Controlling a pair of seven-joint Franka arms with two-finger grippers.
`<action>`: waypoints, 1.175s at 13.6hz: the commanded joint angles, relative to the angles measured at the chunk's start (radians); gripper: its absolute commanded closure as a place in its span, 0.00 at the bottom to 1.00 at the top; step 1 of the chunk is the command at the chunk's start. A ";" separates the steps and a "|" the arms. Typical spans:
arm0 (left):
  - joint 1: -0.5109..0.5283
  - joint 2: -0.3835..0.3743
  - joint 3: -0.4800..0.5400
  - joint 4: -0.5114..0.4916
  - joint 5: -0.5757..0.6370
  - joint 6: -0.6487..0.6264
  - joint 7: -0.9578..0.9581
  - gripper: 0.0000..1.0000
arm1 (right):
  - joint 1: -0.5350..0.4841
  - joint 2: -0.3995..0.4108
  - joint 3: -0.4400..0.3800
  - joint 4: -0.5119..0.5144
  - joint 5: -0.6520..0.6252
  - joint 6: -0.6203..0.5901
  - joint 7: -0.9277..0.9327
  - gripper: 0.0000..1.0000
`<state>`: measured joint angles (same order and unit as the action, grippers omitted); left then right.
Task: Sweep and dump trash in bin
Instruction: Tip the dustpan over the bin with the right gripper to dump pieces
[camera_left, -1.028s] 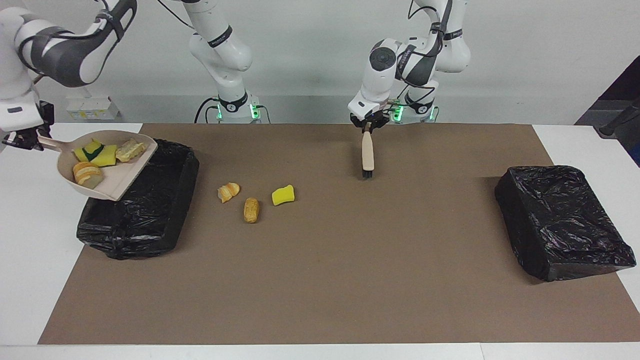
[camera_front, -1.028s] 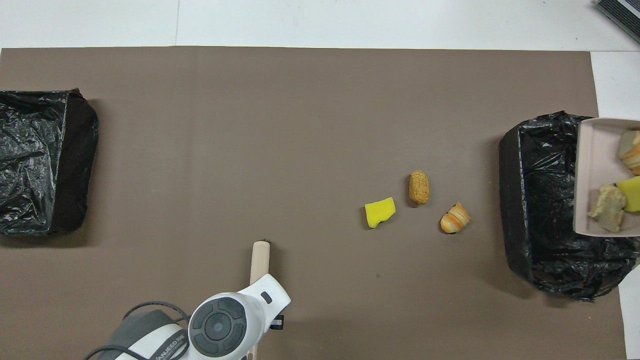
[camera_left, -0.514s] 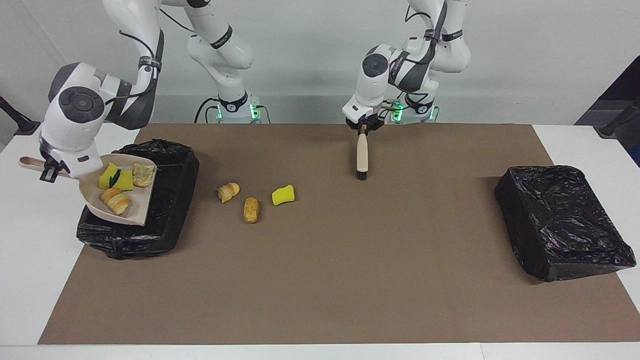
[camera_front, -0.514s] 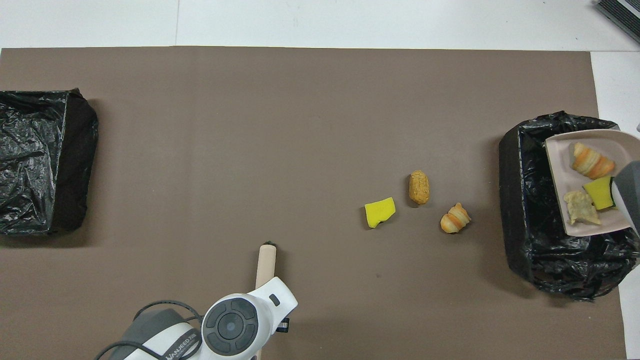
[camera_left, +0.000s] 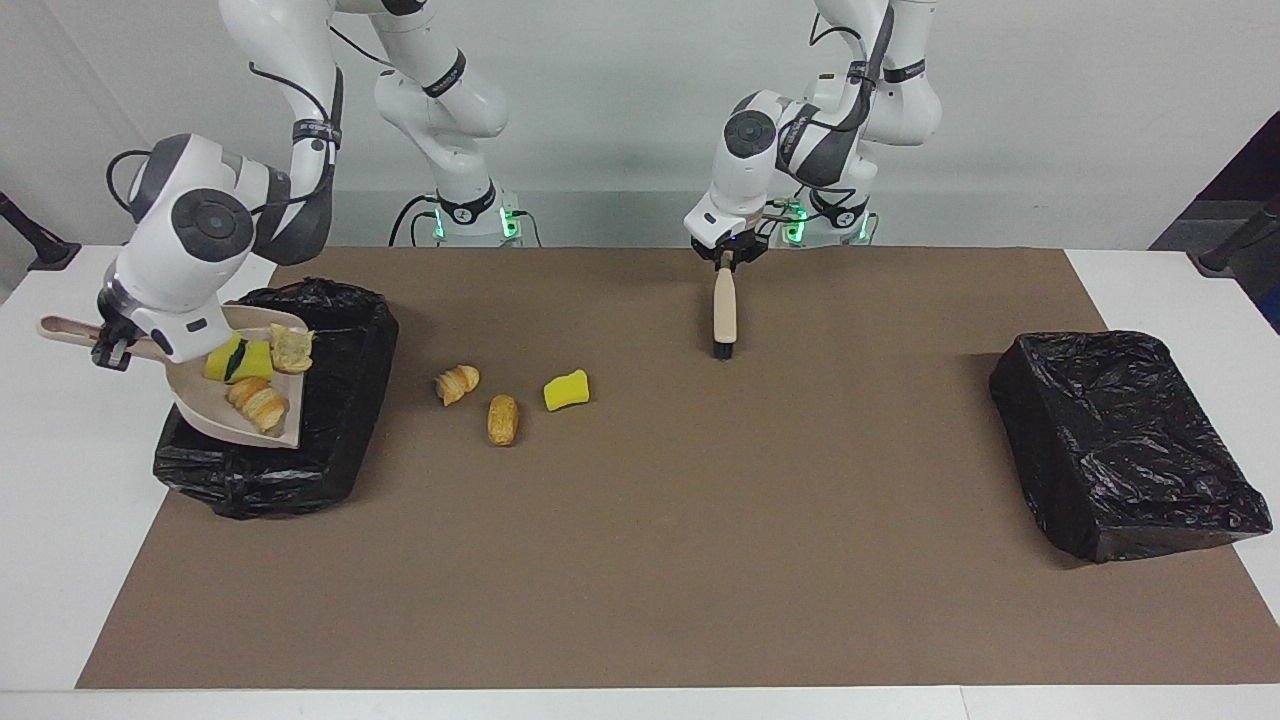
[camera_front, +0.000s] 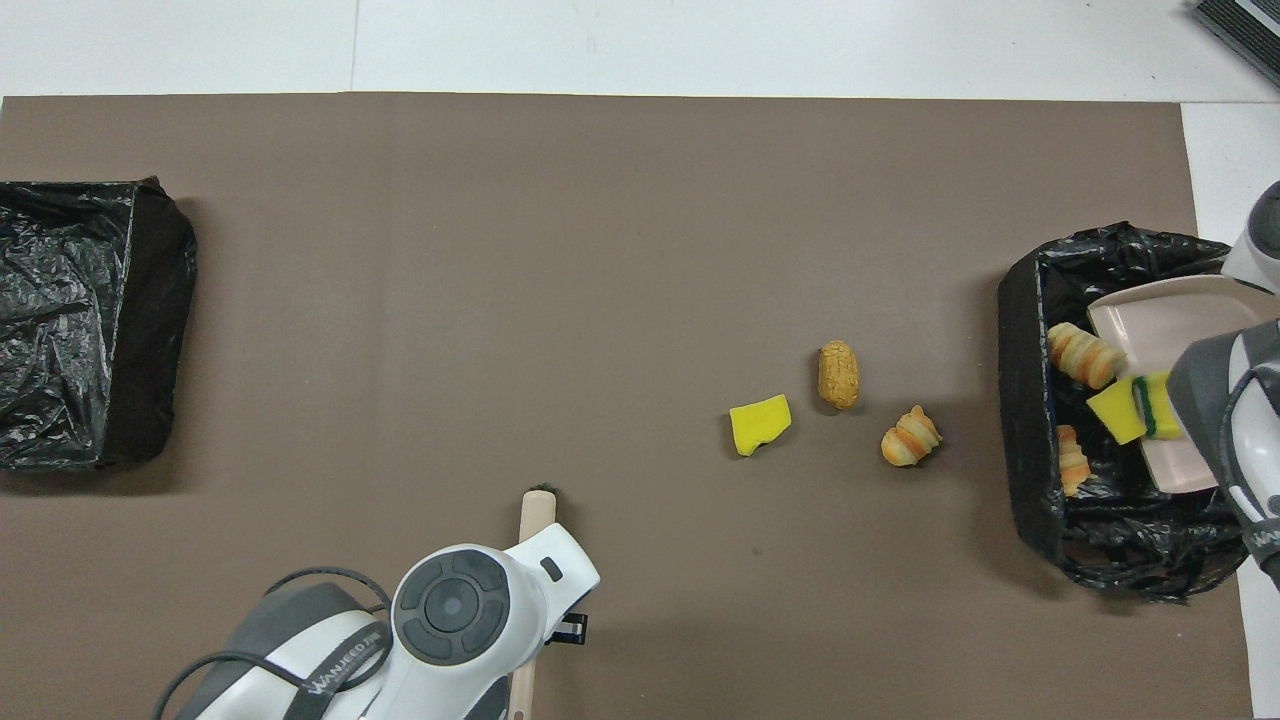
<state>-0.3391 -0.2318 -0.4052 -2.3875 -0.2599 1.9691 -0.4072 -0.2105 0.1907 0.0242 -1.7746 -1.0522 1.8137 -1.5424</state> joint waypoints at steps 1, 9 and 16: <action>0.029 0.002 0.139 0.183 0.030 -0.160 0.120 0.00 | 0.020 -0.019 0.005 -0.003 -0.081 -0.071 0.010 1.00; 0.106 0.035 0.384 0.517 0.220 -0.268 0.398 0.00 | 0.065 -0.125 0.011 0.256 0.184 -0.250 0.102 1.00; 0.184 0.163 0.387 0.760 0.263 -0.397 0.533 0.00 | 0.181 -0.131 0.034 0.323 0.621 -0.383 0.969 1.00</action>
<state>-0.1628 -0.1275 -0.0106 -1.7110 -0.0167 1.6221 0.1115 -0.0578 0.0497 0.0524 -1.4760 -0.5233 1.4490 -0.7616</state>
